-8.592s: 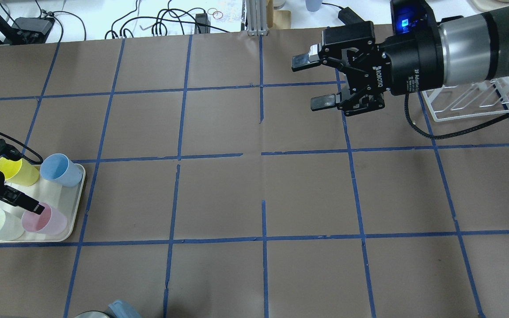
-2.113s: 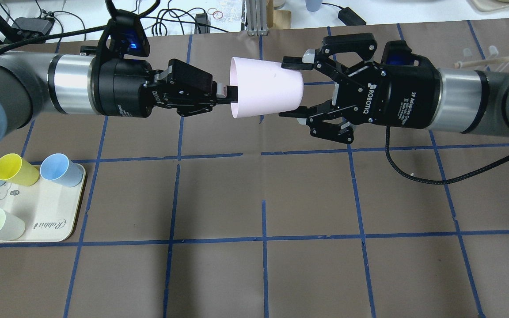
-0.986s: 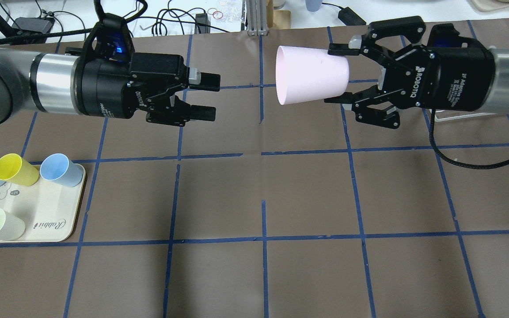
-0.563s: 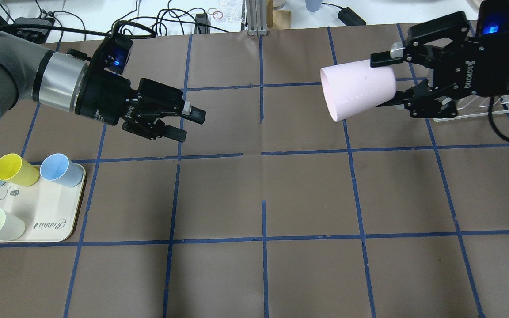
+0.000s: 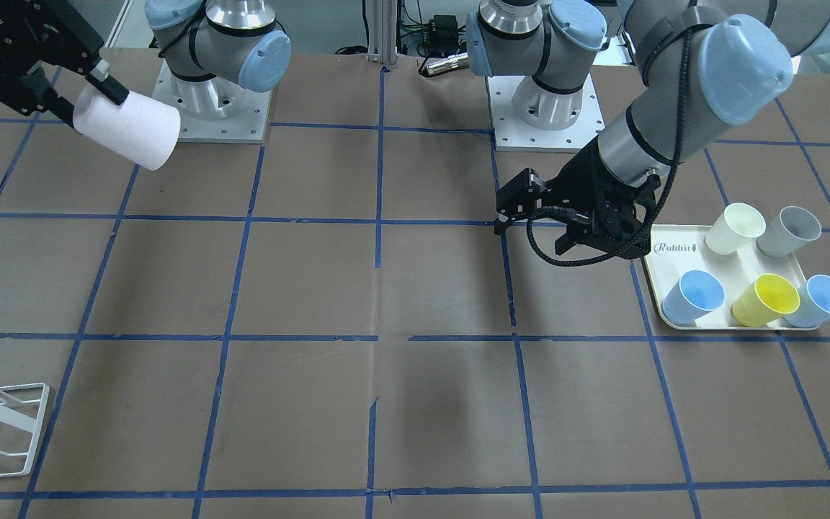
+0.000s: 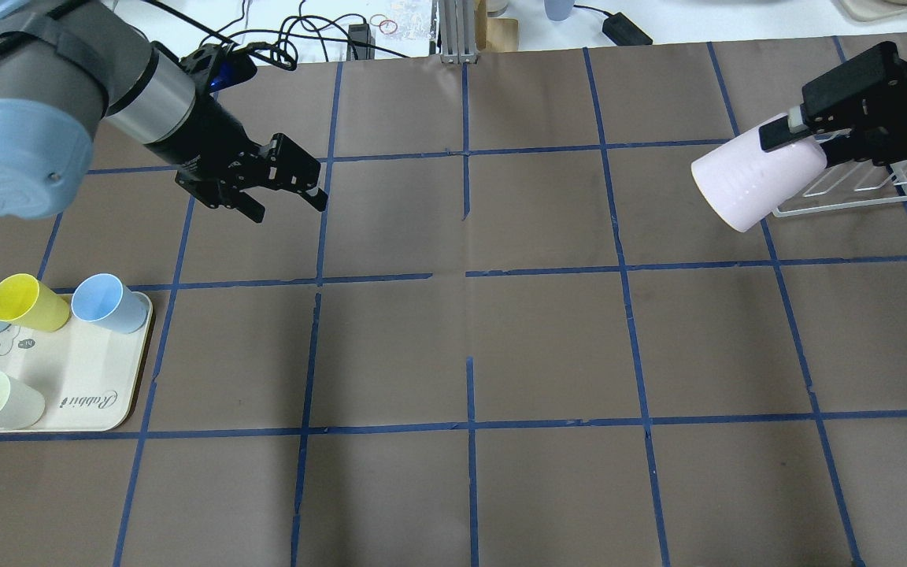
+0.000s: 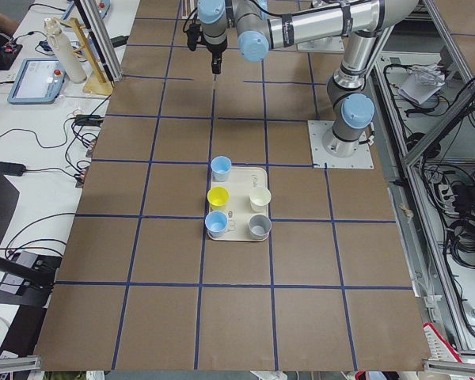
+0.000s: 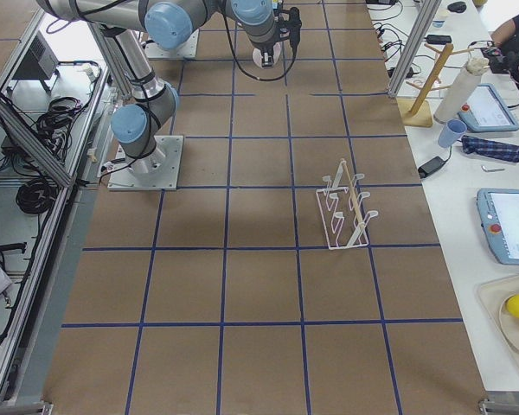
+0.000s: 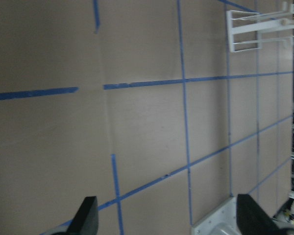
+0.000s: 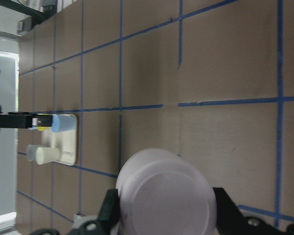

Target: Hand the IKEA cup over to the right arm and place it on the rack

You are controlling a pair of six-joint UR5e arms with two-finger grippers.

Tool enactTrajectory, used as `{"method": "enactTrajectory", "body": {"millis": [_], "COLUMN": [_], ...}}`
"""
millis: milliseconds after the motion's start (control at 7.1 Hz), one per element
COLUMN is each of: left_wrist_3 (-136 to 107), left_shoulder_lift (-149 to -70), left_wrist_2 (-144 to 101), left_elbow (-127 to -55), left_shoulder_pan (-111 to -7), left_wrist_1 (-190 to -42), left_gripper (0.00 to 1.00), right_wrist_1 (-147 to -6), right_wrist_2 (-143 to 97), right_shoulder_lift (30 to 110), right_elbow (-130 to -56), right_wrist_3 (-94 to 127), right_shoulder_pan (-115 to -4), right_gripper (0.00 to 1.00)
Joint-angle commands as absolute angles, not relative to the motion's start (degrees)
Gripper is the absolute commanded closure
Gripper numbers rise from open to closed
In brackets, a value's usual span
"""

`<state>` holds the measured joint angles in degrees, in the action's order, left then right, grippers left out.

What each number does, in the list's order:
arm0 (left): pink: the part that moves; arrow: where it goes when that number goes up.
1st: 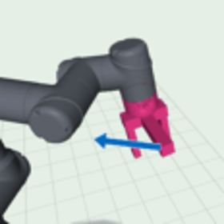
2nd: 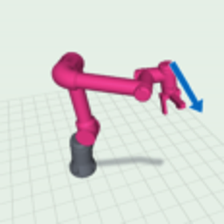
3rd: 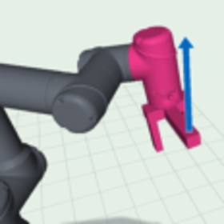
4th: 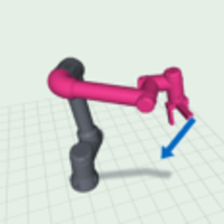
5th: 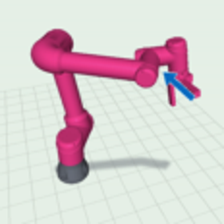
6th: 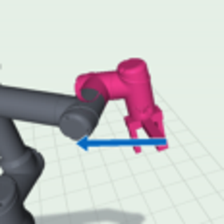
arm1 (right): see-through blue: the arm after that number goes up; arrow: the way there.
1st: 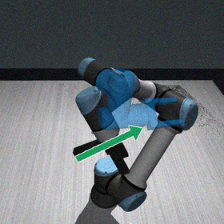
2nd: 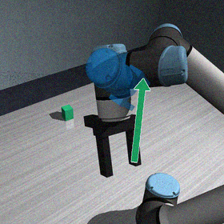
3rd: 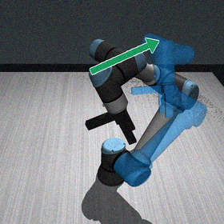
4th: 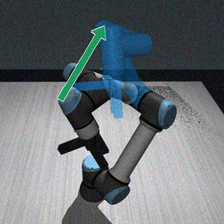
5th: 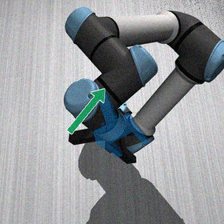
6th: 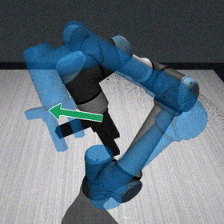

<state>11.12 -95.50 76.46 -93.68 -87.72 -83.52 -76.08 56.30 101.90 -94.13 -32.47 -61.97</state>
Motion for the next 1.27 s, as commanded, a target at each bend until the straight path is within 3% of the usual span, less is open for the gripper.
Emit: {"method": "enactTrajectory", "body": {"millis": [0,704,1127], "left_wrist_3": [6.96,8.34,9.32], "left_shoulder_lift": [-96.60,-87.82,-87.36], "left_wrist_2": [93.32,89.15,91.40], "left_elbow": [-82.92,-92.71,-91.14], "left_shoulder_pan": [-97.61,-93.70,-93.16], "left_wrist_1": [-90.65,-86.75,-87.80], "left_gripper": [0.00,0.00,0.00], "right_wrist_1": [-86.87,-105.88,-111.87], "right_wrist_2": [66.32,81.54,82.09], "right_shoulder_lift": [101.43,90.20,85.00], "right_elbow": [-94.30,-94.66,-94.31], "right_wrist_3": [-36.03,-34.98,-35.50], "right_shoulder_pan": [-61.96,-61.70,-58.64], "right_gripper": [1.00,1.00,1.00]}}
